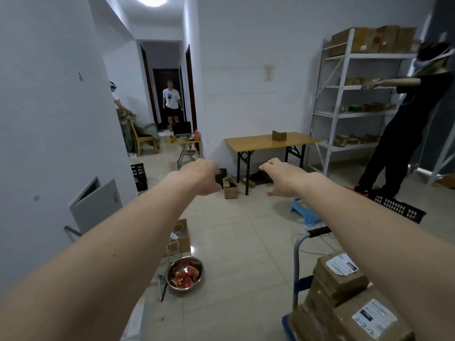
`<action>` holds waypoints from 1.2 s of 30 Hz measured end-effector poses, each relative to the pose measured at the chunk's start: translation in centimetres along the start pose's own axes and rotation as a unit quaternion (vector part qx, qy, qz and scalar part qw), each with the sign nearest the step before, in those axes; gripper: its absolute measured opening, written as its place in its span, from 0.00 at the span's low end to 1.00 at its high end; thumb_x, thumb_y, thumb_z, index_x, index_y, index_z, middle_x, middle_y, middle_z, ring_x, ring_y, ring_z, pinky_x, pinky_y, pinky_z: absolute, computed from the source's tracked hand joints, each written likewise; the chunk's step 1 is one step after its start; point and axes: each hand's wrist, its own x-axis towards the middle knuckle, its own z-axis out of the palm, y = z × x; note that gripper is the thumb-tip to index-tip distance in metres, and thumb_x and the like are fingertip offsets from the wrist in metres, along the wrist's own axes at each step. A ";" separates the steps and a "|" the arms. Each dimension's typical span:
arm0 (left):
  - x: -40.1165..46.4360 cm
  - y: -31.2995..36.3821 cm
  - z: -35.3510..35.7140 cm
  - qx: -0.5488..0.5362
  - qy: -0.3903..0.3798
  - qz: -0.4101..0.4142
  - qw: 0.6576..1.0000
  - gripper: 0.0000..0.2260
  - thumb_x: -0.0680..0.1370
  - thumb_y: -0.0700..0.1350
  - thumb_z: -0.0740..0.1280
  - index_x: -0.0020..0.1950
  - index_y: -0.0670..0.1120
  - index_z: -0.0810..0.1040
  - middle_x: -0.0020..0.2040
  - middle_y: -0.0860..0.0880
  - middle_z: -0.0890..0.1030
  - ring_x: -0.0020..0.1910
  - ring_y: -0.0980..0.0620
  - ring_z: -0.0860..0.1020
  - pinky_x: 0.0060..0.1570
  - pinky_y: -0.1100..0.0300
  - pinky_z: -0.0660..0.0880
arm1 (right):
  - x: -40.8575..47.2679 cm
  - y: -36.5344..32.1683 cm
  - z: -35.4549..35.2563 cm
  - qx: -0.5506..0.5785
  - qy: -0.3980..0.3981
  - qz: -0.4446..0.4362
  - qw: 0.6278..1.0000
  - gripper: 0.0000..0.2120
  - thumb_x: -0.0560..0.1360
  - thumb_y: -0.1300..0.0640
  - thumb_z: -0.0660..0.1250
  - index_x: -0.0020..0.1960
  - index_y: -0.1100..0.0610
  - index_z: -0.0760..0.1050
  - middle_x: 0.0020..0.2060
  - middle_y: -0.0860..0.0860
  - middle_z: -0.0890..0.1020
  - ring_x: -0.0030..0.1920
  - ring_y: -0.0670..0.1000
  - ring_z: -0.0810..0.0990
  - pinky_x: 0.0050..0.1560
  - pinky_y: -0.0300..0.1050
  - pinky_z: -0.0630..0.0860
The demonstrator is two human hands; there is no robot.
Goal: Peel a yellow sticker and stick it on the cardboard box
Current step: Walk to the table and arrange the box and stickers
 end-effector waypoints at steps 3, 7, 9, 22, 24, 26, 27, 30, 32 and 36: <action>2.8 -2.8 0.2 0.011 0.003 0.015 1.000 0.19 0.75 0.49 0.67 0.63 0.44 0.75 0.60 0.44 0.78 0.58 0.43 0.77 0.57 0.46 0.77 | 3.9 -1.1 0.4 0.003 -0.009 0.003 1.000 0.30 0.74 0.55 0.68 0.72 0.57 0.62 0.71 0.57 0.65 0.66 0.60 0.71 0.61 0.56 0.74; 8.4 -8.0 0.8 0.008 -0.002 0.009 1.000 0.20 0.75 0.48 0.67 0.66 0.45 0.73 0.62 0.44 0.78 0.59 0.43 0.76 0.58 0.47 0.76 | 10.5 -2.9 1.5 0.003 -0.013 0.011 1.000 0.31 0.74 0.54 0.68 0.74 0.56 0.60 0.76 0.56 0.56 0.72 0.61 0.63 0.64 0.57 0.72; 10.9 -9.5 1.4 -0.003 -0.004 0.008 1.000 0.20 0.75 0.48 0.67 0.66 0.44 0.73 0.62 0.44 0.78 0.60 0.43 0.76 0.58 0.47 0.76 | 13.2 -3.3 2.1 0.005 -0.015 0.016 1.000 0.32 0.74 0.55 0.69 0.74 0.56 0.60 0.77 0.55 0.53 0.73 0.61 0.62 0.64 0.57 0.73; 28.9 -12.9 6.8 0.005 -0.047 0.019 0.999 0.17 0.76 0.47 0.67 0.62 0.42 0.75 0.51 0.45 0.76 0.48 0.47 0.74 0.47 0.54 0.73 | 31.1 0.3 5.9 0.030 -0.031 0.005 0.999 0.35 0.73 0.56 0.71 0.75 0.55 0.59 0.76 0.55 0.56 0.71 0.60 0.66 0.65 0.56 0.72; 33.1 -12.5 7.0 0.017 -0.046 0.024 0.998 0.14 0.76 0.47 0.66 0.59 0.41 0.76 0.48 0.47 0.72 0.46 0.48 0.71 0.44 0.56 0.70 | 34.5 2.6 6.0 0.030 -0.045 0.004 0.999 0.34 0.73 0.56 0.71 0.74 0.55 0.60 0.73 0.55 0.63 0.69 0.59 0.69 0.64 0.55 0.73; 37.4 -11.8 7.0 0.025 -0.042 0.024 0.999 0.07 0.76 0.47 0.66 0.50 0.46 0.73 0.47 0.48 0.72 0.44 0.48 0.70 0.43 0.56 0.70 | 37.7 5.3 5.7 0.021 -0.068 0.010 0.997 0.32 0.73 0.54 0.71 0.73 0.55 0.62 0.68 0.55 0.70 0.65 0.58 0.72 0.62 0.54 0.74; 39.9 -11.2 6.9 0.025 -0.040 0.023 0.999 0.07 0.75 0.48 0.66 0.49 0.46 0.71 0.47 0.47 0.73 0.45 0.48 0.72 0.43 0.55 0.71 | 39.6 7.0 5.3 0.017 -0.074 0.018 0.997 0.31 0.73 0.54 0.71 0.72 0.55 0.63 0.66 0.55 0.73 0.64 0.58 0.74 0.61 0.54 0.75; 45.6 -10.4 6.6 0.016 -0.039 0.021 0.999 0.16 0.76 0.48 0.66 0.61 0.42 0.75 0.58 0.45 0.79 0.56 0.44 0.78 0.52 0.52 0.76 | 44.0 11.3 4.2 0.026 -0.080 0.037 0.996 0.28 0.73 0.54 0.70 0.70 0.55 0.65 0.64 0.55 0.75 0.61 0.58 0.76 0.60 0.54 0.76; 49.0 -9.9 6.9 0.015 -0.028 0.021 0.999 0.19 0.76 0.48 0.66 0.67 0.45 0.73 0.64 0.45 0.77 0.61 0.44 0.76 0.58 0.51 0.76 | 46.9 13.8 4.0 0.035 -0.068 0.046 0.996 0.28 0.73 0.54 0.70 0.70 0.55 0.65 0.63 0.55 0.75 0.61 0.58 0.76 0.60 0.53 0.76; 54.4 -8.8 8.6 0.029 -0.049 0.028 0.998 0.20 0.76 0.49 0.66 0.67 0.45 0.71 0.64 0.45 0.76 0.61 0.44 0.75 0.57 0.49 0.76 | 52.0 17.7 5.9 0.066 -0.094 0.057 0.992 0.30 0.72 0.53 0.71 0.71 0.54 0.64 0.64 0.55 0.75 0.62 0.57 0.75 0.61 0.54 0.75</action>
